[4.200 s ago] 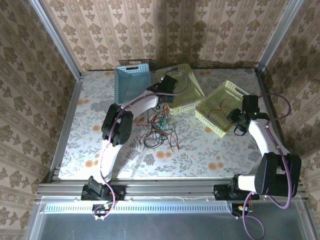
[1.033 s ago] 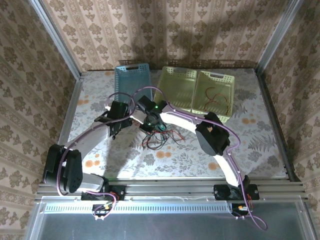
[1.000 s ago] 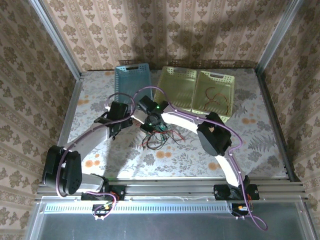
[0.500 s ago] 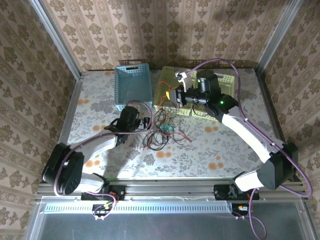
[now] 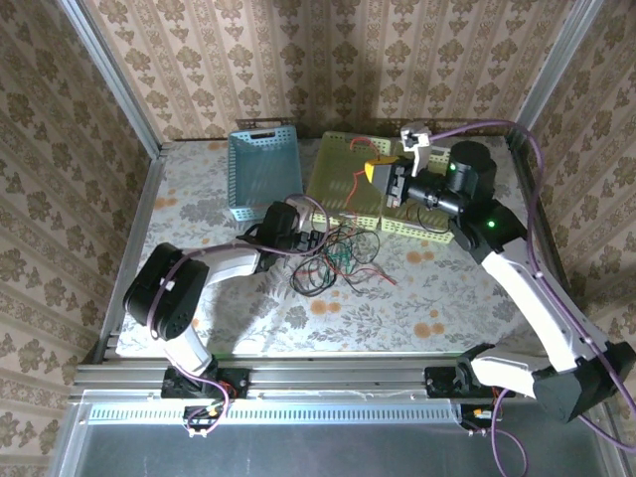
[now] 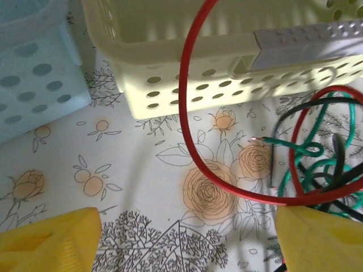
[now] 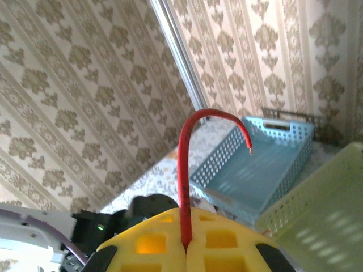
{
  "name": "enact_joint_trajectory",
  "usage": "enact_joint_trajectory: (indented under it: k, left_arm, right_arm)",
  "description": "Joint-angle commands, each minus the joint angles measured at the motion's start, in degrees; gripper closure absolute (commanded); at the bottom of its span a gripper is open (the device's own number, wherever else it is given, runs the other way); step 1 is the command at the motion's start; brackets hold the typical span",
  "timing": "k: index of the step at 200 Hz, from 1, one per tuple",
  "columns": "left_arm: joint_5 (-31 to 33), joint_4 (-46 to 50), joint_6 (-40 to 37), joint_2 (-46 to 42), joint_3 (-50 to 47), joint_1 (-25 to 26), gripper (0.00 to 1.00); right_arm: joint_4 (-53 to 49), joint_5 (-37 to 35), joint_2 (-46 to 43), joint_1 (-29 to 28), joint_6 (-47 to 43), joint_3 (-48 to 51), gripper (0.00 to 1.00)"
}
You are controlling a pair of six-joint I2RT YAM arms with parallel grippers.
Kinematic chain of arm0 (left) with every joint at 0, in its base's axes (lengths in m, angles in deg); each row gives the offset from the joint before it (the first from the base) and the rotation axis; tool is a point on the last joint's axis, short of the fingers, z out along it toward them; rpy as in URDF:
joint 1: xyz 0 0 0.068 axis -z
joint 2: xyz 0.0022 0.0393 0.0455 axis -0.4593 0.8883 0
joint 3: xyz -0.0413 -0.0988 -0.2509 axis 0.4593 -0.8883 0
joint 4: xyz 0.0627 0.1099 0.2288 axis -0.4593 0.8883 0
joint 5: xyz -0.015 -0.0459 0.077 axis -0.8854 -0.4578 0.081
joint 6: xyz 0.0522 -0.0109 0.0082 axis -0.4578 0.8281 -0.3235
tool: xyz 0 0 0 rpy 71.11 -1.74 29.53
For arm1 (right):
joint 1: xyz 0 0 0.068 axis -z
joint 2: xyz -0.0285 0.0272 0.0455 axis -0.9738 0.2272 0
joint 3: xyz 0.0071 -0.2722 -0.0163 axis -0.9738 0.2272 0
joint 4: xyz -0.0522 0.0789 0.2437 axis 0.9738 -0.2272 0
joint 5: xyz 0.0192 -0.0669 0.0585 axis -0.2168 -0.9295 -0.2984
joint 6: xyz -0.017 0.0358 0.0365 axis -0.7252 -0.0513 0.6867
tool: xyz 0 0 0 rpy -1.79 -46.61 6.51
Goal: Untangle the cables
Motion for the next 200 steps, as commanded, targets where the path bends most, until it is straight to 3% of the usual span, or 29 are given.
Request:
enact_joint_trajectory:
  k: [1,17,70,97,125,174,200]
  left_arm:
    - [-1.16,-2.26,-0.55,2.73,2.16,0.37,0.22]
    - [-0.73,-2.04,-0.34,4.42,3.03,0.71,0.24]
    - [4.66,2.69,-1.92,5.95,1.76,1.43,0.25]
    - [5.84,3.07,-1.23,5.22,-0.7,1.5,0.25]
    - [7.19,3.0,-0.09,4.68,-2.53,1.52,0.25]
    - [8.12,3.43,0.01,4.33,-3.18,1.67,0.25]
    - [7.84,3.16,-0.42,3.48,-3.25,1.77,0.25]
  right_arm:
    - [2.95,-1.91,-3.01,0.86,1.04,-0.26,1.0]
    - [2.28,-5.28,-4.53,1.03,0.05,-0.46,1.0]
    - [3.53,-32.89,-12.04,1.2,-6.39,2.75,1.0]
    - [4.65,-41.76,-13.2,2.83,-10.3,2.67,1.0]
    - [4.69,-42.61,-11.7,8.07,-10.16,0.73,1.0]
    - [6.69,-32.19,-5.69,19.5,-1.93,-2.07,1.0]
    - [6.04,-30.07,-1.54,20.89,-2.22,-3.8,1.0]
